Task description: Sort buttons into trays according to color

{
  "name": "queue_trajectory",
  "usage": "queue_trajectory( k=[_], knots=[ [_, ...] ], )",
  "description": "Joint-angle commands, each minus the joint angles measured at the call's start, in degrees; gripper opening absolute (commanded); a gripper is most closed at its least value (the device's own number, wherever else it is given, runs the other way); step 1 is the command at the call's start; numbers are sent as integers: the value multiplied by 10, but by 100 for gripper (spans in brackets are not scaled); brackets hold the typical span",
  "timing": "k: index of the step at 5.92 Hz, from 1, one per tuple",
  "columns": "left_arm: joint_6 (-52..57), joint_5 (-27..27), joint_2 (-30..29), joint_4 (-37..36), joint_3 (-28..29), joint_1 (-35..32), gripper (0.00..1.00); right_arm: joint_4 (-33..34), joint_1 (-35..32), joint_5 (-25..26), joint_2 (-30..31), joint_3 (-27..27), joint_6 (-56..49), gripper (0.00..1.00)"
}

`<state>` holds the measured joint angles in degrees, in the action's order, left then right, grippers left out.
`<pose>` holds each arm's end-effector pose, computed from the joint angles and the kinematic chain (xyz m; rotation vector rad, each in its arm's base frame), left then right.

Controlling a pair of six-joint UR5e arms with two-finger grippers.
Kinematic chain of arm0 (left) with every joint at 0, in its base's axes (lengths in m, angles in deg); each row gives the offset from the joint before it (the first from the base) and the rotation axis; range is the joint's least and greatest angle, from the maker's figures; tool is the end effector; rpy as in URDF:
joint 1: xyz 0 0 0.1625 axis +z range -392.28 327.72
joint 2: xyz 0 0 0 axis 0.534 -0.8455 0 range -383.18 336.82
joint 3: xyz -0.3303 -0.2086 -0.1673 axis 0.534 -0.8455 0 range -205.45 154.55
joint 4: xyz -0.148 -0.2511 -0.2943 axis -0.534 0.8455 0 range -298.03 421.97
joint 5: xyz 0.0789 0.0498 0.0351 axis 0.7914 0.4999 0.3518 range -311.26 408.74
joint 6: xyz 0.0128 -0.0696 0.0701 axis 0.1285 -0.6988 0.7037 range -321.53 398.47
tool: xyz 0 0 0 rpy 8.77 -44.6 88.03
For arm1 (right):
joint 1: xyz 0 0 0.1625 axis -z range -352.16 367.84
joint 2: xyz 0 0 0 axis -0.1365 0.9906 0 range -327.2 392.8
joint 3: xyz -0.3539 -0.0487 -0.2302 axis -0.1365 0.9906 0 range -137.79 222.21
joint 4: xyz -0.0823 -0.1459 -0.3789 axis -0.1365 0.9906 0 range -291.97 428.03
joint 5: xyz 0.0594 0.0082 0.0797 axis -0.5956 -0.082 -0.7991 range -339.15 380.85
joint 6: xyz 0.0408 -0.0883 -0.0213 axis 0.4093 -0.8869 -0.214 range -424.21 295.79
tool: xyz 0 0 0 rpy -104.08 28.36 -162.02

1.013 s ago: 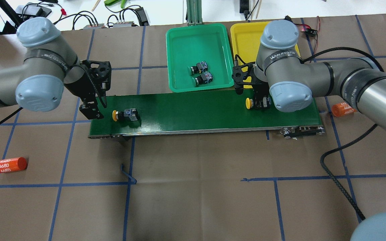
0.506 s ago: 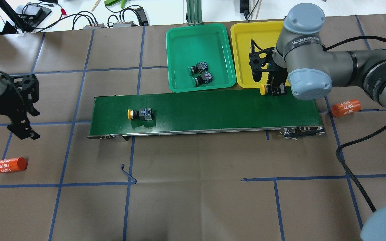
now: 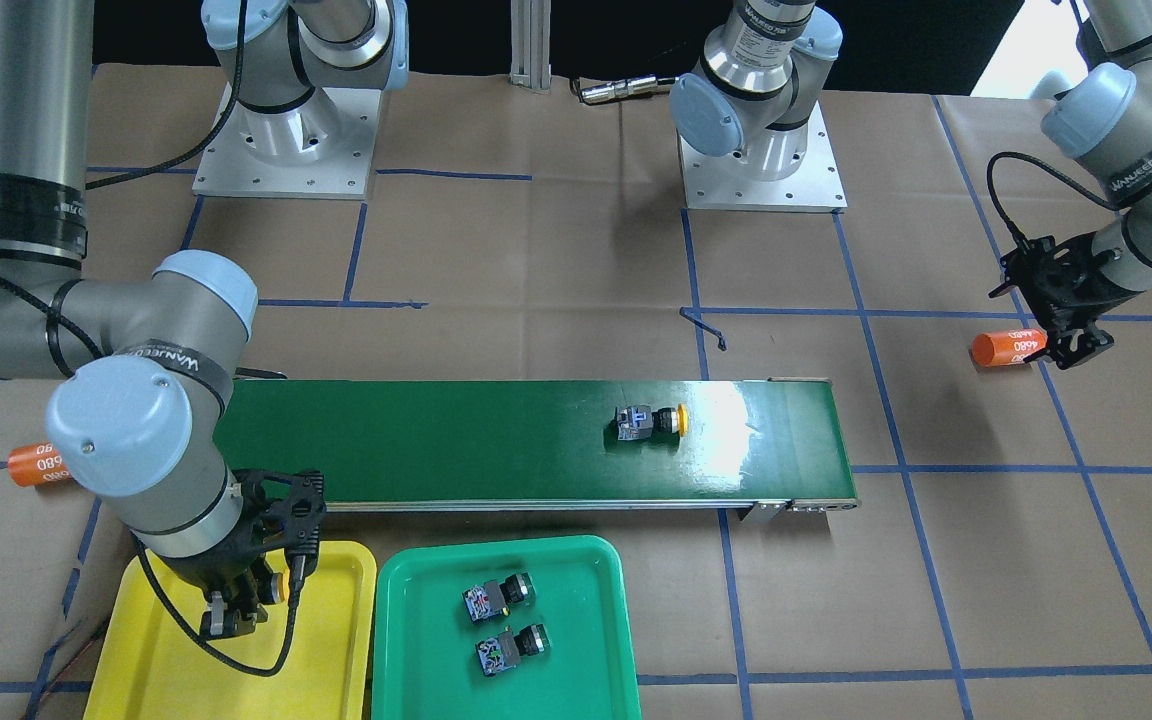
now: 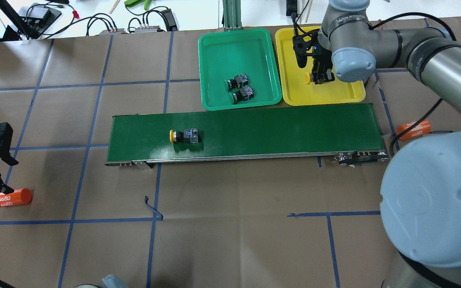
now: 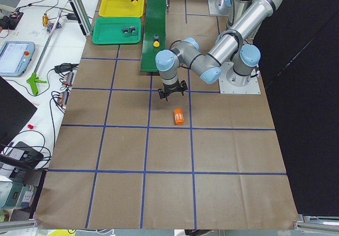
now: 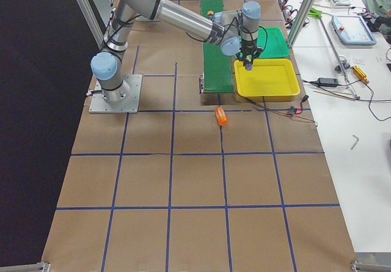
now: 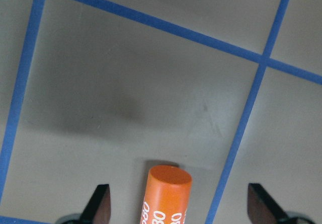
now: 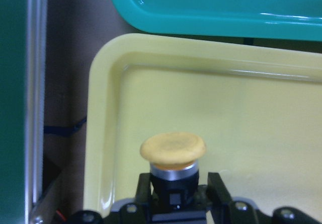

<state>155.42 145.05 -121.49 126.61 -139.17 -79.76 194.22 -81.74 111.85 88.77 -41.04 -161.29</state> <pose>0.2351 -0.4375 0.2651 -1.8466 -2.4153 -0.1964 0.1264 -0.7014 0.2520 2.2474 -2.0025 0.1348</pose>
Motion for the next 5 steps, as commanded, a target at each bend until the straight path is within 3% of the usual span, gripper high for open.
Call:
queue_trajectory(
  k=[1, 3, 4, 5],
  knots=[
    [116, 10, -29, -111, -34, 35, 94, 2, 0, 0, -27, 19, 0, 99],
    [198, 1, -49, -161, -68, 114, 94, -1, 1, 1, -5, 26, 11, 100],
    [199, -22, -55, -160, -73, 111, 94, -19, 1, 4, 29, 20, 33, 100],
    [200, -29, -59, -163, -89, 109, 94, -91, -6, 2, 72, 19, 75, 100]
  ],
)
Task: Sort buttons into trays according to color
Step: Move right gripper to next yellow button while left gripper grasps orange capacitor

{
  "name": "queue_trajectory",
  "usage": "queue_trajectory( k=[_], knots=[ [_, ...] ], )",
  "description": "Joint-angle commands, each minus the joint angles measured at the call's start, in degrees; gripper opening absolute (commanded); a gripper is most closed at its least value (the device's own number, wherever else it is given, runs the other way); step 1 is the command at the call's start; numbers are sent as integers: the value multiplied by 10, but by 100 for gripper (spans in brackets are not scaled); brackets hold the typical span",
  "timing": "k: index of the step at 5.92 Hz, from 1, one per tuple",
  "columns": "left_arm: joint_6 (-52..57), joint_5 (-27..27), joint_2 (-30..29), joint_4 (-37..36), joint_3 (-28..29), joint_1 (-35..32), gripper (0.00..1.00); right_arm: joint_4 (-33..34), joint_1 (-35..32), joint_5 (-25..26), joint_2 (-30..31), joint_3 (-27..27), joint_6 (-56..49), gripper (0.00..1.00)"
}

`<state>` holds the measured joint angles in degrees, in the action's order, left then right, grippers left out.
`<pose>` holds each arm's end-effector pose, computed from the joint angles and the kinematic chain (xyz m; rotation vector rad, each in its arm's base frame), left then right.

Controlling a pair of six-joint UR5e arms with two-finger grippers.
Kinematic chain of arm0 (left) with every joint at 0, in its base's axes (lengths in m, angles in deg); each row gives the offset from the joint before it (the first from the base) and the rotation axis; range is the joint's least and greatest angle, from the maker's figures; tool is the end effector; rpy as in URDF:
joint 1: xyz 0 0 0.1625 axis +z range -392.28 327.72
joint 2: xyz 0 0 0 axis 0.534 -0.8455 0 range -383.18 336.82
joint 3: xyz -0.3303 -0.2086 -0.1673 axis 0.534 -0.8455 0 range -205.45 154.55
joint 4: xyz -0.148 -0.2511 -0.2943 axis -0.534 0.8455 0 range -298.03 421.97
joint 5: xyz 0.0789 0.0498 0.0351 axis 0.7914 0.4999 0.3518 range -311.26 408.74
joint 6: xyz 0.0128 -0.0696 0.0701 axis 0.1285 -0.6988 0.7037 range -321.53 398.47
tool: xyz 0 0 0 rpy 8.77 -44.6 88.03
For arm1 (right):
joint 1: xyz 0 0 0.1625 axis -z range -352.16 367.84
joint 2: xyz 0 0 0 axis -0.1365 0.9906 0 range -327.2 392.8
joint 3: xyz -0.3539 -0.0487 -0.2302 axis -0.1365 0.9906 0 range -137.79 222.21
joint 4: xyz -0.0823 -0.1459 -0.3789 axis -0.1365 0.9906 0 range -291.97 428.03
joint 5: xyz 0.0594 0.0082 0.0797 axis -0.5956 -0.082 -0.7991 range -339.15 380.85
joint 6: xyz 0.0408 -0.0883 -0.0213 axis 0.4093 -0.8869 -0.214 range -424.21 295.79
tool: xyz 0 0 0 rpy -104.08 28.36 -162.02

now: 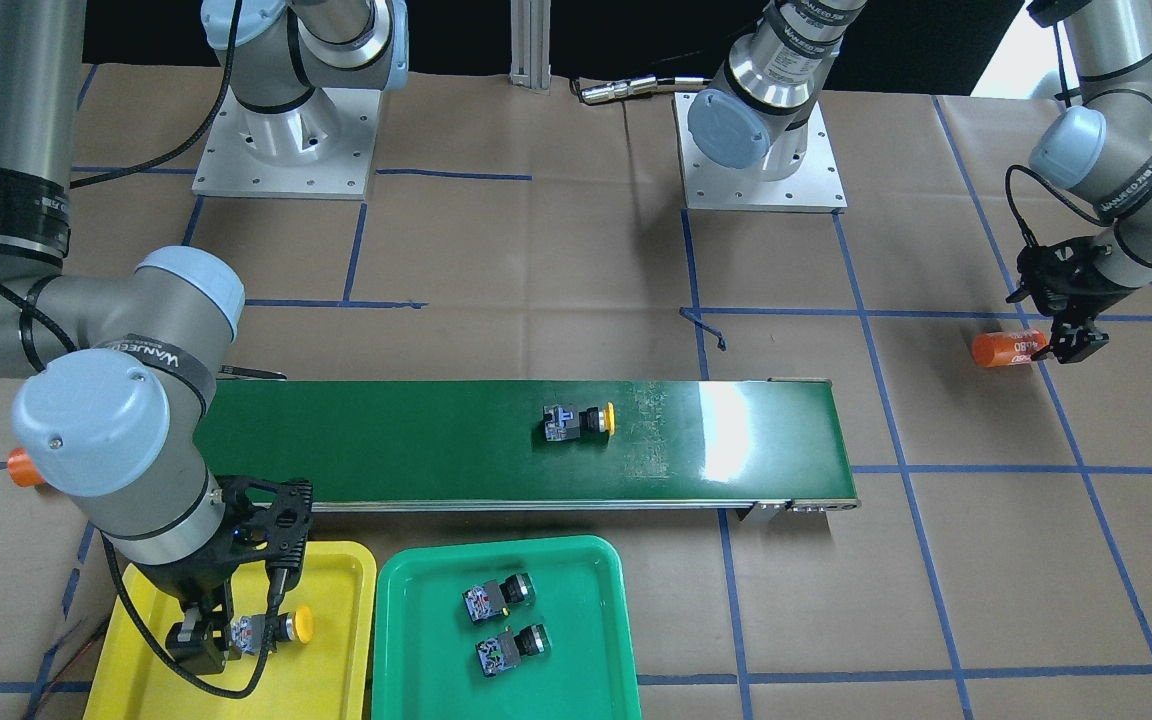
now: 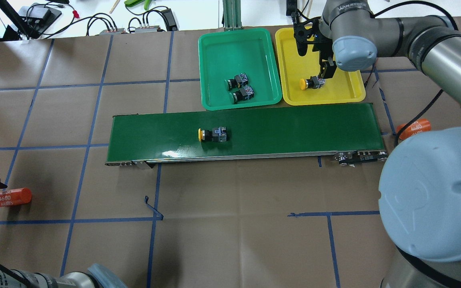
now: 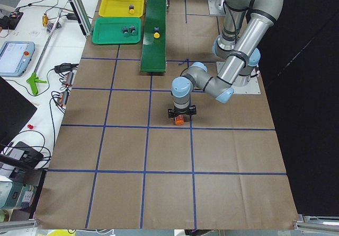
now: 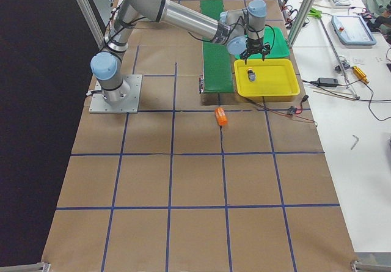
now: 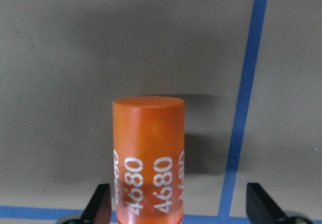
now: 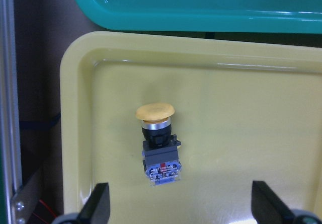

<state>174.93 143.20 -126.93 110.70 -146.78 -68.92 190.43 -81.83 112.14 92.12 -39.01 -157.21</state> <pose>0.3028 -0.3817 0.1919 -2.0370 -2.2924 -0.1102 0.1271 -0.6977 0.3020 2.1599 -2.0653 0.1639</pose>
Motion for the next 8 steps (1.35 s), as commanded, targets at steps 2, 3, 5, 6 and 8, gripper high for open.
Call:
queue_trajectory(
  k=[2, 3, 5, 6, 8],
  knots=[
    [10, -43, -13, -14, -15, 1, 84, -174, -45, -1, 118, -21, 130, 100],
    [11, -45, -16, -34, -13, 1, 34, -172, -78, -2, 135, -53, 156, 100],
    [2, -45, -4, -34, 4, -20, 0, -167, -131, -6, 137, -92, 181, 100],
    [-37, -43, 33, 5, 21, -85, 0, -166, -146, -29, 135, -99, 179, 100],
    [-189, -43, 72, 183, 134, -227, 0, -39, -143, -41, 124, -180, 145, 100]
  ],
)
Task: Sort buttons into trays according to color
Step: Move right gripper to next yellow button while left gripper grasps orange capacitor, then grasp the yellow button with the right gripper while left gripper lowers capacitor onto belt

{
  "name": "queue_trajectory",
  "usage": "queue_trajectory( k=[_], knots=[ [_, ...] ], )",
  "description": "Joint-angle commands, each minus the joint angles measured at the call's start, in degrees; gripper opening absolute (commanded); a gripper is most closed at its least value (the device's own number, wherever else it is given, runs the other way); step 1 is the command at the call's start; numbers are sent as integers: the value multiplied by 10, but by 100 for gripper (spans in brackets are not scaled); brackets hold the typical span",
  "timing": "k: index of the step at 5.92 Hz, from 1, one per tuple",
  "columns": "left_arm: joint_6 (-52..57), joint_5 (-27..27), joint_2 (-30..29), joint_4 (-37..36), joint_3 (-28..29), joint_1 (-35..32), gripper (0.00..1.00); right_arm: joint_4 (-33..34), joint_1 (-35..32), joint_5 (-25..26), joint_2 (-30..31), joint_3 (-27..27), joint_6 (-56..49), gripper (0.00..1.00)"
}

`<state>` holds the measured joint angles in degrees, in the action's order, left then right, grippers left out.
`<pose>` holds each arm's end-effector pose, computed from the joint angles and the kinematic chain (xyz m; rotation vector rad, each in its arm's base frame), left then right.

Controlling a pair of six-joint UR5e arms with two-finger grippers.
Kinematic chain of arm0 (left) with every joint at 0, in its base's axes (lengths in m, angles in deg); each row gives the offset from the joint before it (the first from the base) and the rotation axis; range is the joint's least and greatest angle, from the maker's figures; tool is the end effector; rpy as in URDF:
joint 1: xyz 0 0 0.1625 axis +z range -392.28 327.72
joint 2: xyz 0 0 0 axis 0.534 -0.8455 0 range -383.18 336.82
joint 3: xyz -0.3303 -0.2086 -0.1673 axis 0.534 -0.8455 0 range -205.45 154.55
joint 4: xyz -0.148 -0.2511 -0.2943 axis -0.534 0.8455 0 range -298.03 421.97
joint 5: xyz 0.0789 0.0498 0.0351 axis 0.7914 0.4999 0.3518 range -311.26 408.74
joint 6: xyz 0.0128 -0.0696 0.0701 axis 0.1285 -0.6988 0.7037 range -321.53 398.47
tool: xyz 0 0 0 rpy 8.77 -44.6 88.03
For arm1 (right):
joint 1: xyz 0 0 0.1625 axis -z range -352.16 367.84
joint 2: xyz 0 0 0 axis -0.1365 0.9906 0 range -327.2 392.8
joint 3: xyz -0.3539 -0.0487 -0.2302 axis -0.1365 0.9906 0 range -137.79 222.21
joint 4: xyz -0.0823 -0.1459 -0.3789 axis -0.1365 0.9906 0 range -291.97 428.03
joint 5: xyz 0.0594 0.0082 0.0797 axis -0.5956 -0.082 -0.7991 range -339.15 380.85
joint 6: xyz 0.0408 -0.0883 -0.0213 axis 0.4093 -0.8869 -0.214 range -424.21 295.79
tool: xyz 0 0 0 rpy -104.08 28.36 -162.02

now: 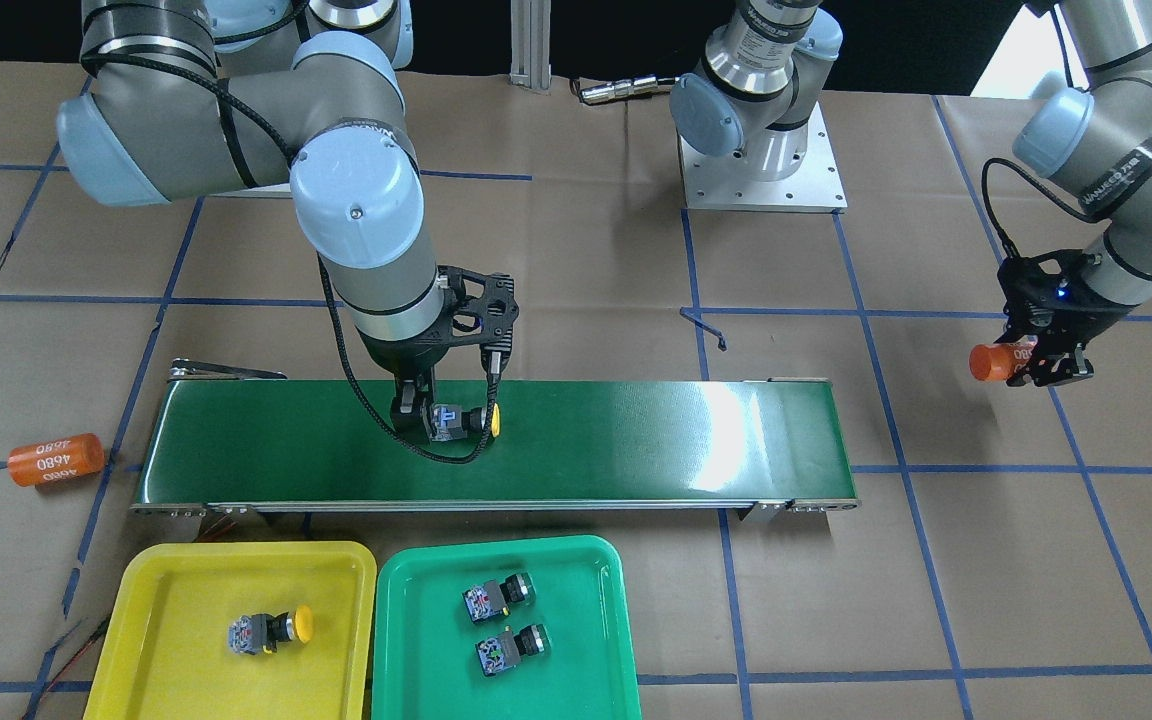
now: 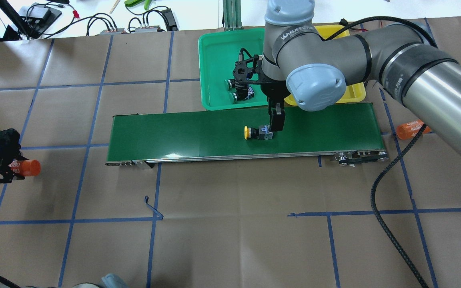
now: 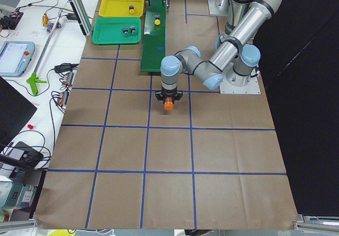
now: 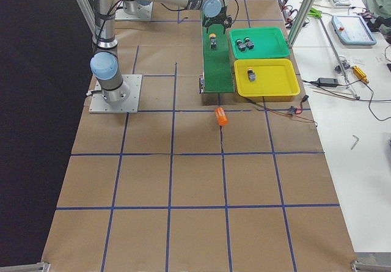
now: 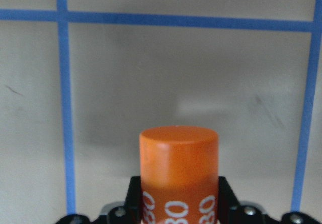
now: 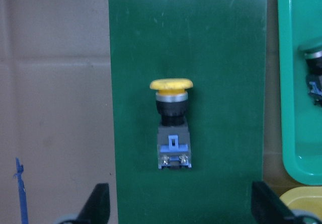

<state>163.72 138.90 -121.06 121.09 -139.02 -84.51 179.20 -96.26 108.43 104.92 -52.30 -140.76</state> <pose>0.1958 -0.4700 0.2783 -2.1654 -2.2628 -0.0066 0.2773 -0.5395 0.3159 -2.2003 2.1759 -0.0056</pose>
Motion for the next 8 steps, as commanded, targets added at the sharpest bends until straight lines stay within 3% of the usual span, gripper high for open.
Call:
queue_trajectory(
  k=[1, 4, 5, 6, 7, 8],
  knots=[
    [-165, 0, 11, 116, 86, -148, 0, 134, 27, 0, -1, -92, -58, 100],
    [-286, -1, -25, 98, 88, -303, 1, 139, 101, -6, 5, -125, -101, 99],
    [-291, 4, -54, 38, 81, -336, 3, 139, 99, -5, 5, -125, -100, 97],
    [-293, 3, -61, 27, 79, -342, 4, 138, 101, -5, 5, -125, -101, 80],
    [-292, -2, -67, 21, 77, -342, 12, 138, 105, 3, 6, -125, -103, 55],
    [-292, -2, -75, 2, 77, -342, 43, 136, 114, 8, 13, -126, -103, 40]
  ],
)
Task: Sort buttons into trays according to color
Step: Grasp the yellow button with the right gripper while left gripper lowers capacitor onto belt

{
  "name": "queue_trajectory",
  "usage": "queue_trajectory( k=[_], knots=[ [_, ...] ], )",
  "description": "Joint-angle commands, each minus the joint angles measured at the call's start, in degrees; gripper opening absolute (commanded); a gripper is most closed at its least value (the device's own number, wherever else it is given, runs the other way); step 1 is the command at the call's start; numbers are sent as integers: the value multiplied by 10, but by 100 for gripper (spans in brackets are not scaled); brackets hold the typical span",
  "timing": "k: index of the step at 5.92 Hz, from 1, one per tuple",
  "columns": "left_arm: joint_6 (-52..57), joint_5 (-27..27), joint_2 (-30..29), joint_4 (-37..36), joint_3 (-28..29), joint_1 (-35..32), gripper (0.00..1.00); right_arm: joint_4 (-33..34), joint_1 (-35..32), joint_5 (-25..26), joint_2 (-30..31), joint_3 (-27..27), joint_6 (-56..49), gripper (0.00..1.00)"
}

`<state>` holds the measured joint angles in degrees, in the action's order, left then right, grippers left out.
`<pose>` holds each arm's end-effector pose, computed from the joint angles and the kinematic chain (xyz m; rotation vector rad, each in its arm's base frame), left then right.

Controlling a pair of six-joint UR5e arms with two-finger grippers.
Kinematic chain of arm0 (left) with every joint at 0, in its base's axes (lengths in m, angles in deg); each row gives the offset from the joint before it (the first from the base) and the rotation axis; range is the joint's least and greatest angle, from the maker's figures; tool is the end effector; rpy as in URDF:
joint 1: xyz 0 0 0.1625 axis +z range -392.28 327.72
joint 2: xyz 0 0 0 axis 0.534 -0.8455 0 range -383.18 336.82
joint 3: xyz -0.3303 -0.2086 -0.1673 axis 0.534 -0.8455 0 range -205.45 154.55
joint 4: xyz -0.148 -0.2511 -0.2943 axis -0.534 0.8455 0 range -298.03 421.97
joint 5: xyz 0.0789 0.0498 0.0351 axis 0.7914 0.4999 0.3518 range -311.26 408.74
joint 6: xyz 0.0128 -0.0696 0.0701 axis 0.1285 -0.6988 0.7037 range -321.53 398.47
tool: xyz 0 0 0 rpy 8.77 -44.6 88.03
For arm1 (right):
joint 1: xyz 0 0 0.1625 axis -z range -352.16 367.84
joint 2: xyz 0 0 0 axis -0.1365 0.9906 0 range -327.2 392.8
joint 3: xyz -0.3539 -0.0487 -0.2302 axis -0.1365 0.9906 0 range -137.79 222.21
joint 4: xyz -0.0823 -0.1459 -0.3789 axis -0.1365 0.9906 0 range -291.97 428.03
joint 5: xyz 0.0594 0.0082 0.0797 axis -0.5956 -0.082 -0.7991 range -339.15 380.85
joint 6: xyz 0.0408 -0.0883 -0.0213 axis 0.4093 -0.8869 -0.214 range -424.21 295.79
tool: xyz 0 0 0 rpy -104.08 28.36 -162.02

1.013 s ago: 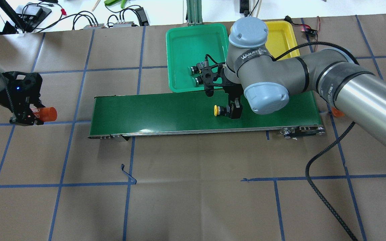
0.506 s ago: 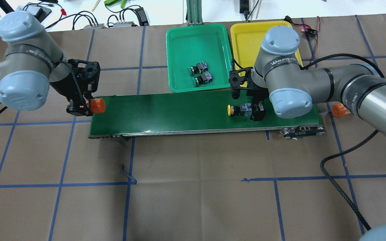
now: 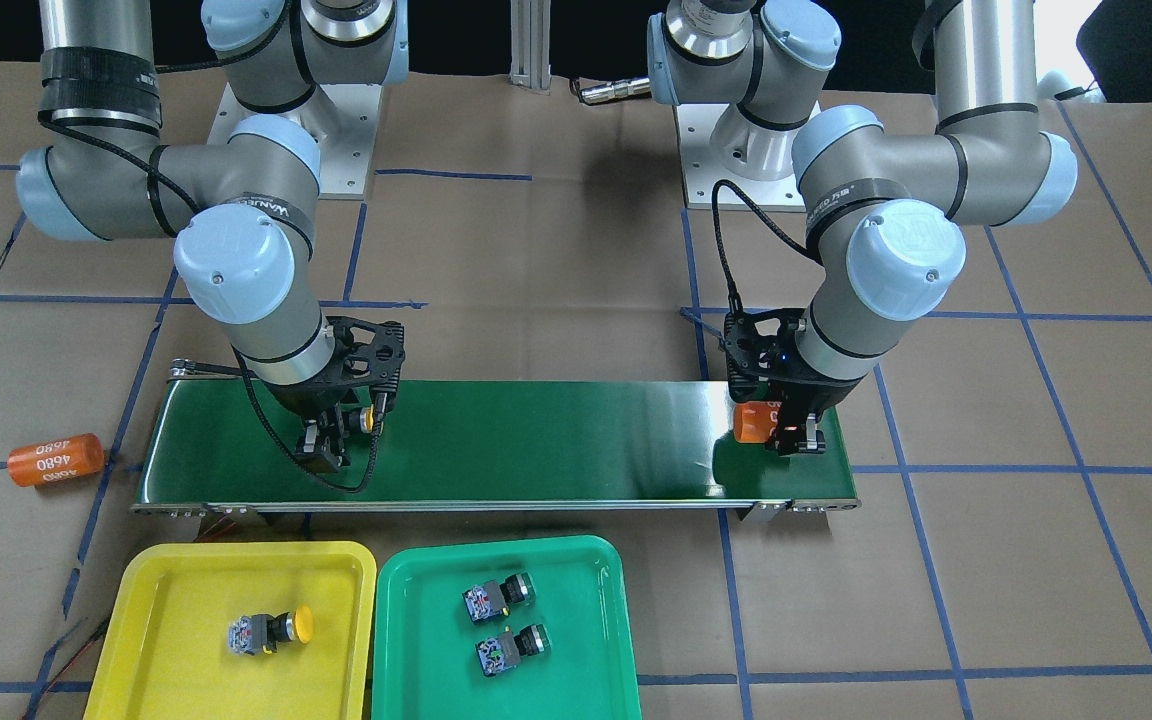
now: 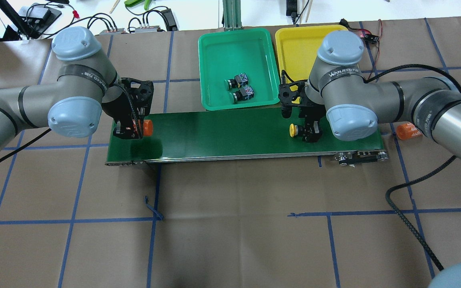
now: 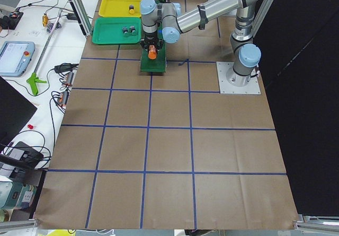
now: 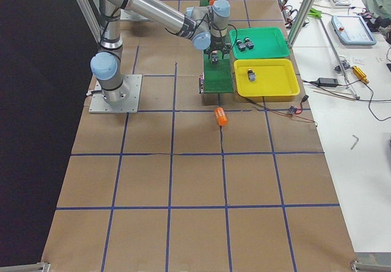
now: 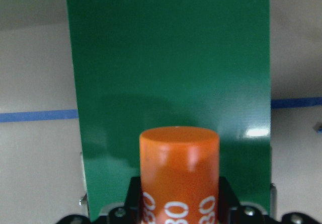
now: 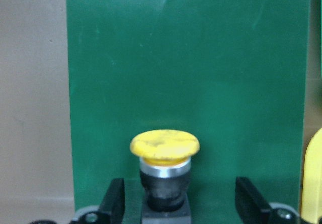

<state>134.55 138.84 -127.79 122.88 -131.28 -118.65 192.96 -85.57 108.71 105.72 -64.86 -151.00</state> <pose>-0.0985 -0.5499 0.2731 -2.2561 -2.1616 -0.0259 0.1695 -0.5414 0.2504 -2.2122 2.2034 -0.0546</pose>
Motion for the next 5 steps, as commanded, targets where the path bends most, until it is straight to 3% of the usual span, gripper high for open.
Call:
queue_trajectory(
  k=[1, 2, 3, 5],
  knots=[
    [1, -1, -9, -13, -9, -1, 46, -5, 20, 18, 13, -6, -3, 19],
    [-2, -1, -7, -16, -15, 0, 46, -5, 38, 29, 19, -13, -23, 9],
    [-13, -1, -7, -12, -13, 0, 98, -6, 59, 29, 26, -16, -43, 7],
    [-39, -3, 22, 21, 1, 0, 98, -6, 95, 36, 53, 4, -87, 7]
  ],
)
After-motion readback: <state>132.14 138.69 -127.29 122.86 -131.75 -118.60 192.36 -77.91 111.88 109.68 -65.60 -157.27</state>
